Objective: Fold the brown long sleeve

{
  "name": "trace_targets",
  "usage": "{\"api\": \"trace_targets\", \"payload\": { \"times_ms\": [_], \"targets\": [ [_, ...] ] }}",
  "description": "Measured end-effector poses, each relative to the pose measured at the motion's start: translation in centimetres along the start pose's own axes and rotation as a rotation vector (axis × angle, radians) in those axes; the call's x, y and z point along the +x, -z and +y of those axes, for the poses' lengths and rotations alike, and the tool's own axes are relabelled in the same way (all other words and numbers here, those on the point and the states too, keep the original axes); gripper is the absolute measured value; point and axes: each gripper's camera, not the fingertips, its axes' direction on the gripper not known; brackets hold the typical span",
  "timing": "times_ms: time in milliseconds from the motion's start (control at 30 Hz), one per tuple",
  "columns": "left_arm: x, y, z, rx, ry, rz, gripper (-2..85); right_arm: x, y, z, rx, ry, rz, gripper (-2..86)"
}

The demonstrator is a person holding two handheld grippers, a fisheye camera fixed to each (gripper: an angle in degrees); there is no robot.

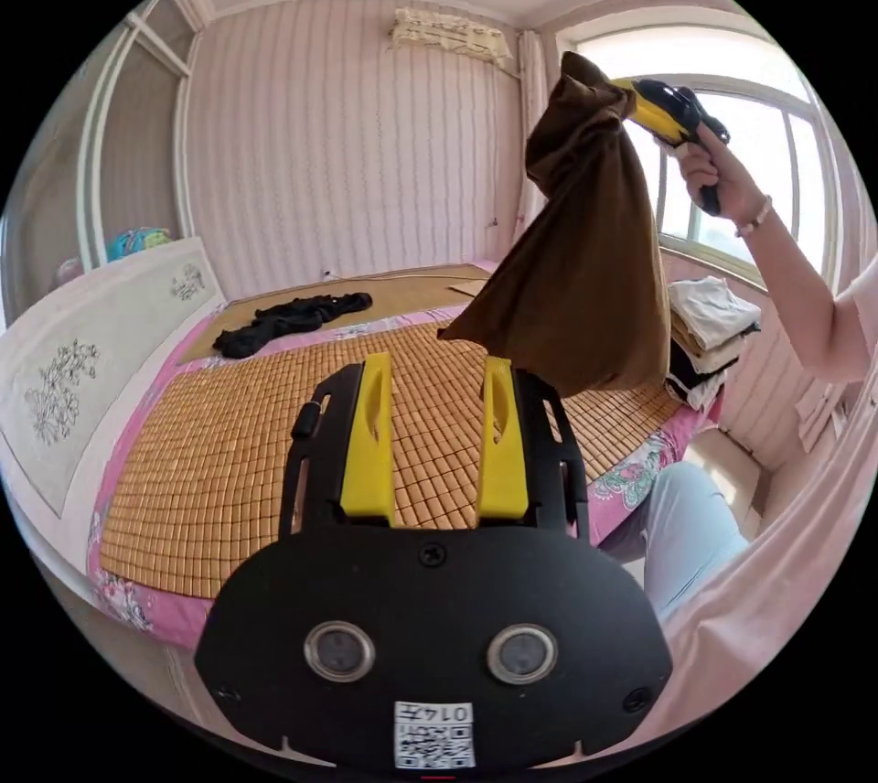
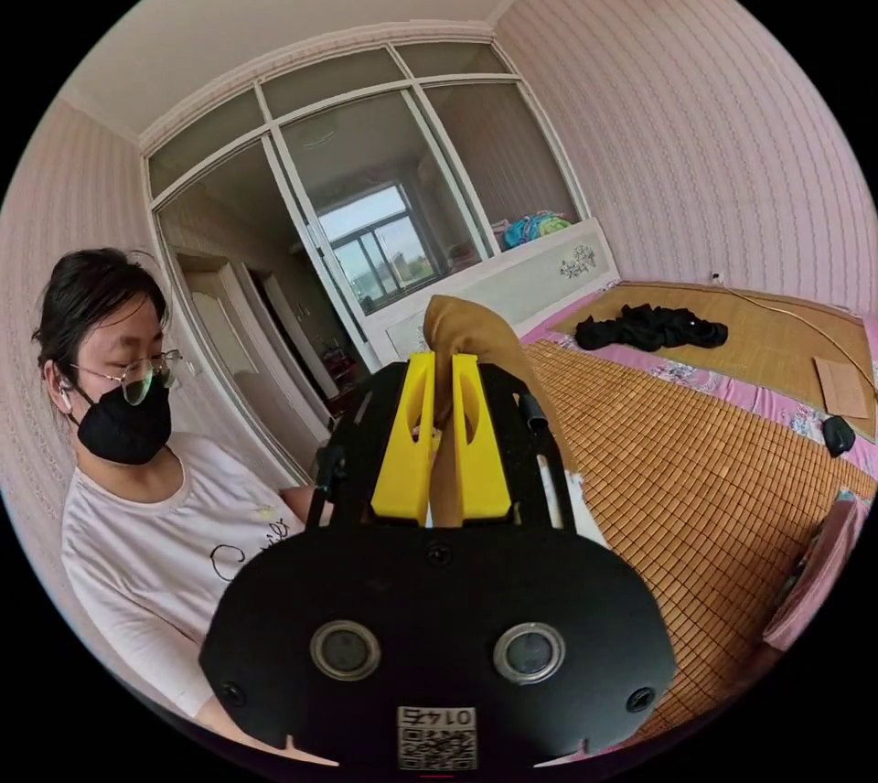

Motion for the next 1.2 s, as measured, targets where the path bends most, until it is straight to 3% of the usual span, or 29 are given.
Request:
{"api": "trace_targets", "payload": {
  "times_ms": [133, 267, 333, 400, 533, 767, 967, 1067, 1200],
  "targets": [
    [-8.4, 4.6, 3.5, 0.002, 0.218, -0.101, 13.1, 1.9, -6.2, -0.5, 0.145, -0.065, 0.118, 1.8],
    [-11.2, 2.3, 7.6, -0.112, 0.334, -0.035, 12.6, 7.4, -9.8, 5.3, 0.208, -0.298, 0.198, 1.6],
    [-11.3, -0.8, 9.3, -0.208, 0.378, 0.048, 12.6, 10.6, -10.8, 9.6, 0.145, -0.428, 0.303, 1.4],
    [-11.0, -4.1, 10.9, -0.307, 0.419, 0.116, 12.7, 15.4, -12.1, 16.7, -0.033, -0.627, 0.443, 0.8],
    [-10.4, -9.3, 12.6, -0.486, 0.458, 0.108, 12.0, 20.7, -12.2, 25.9, -0.283, -0.915, 0.453, 0.2],
    [-15.1, -14.5, 10.2, -0.542, 0.442, 0.001, 11.8, 22.8, -14.8, 24.0, -0.496, -0.745, 0.598, 1.8],
    [-19.5, -19.5, 8.3, -0.607, 0.474, -0.091, 11.6, 27.3, -19.3, 20.9, -0.662, -0.586, 0.768, 11.6],
    [-20.2, -21.8, 8.0, -0.689, 0.501, -0.082, 11.4, 30.2, -20.4, 20.7, -0.711, -0.608, 0.818, 11.3],
    [-20.2, -22.7, 7.5, -0.772, 0.46, -0.128, 7.5, 34.3, -21.2, 22.3, -0.81, -0.758, 0.742, 9.2]
  ]
}}
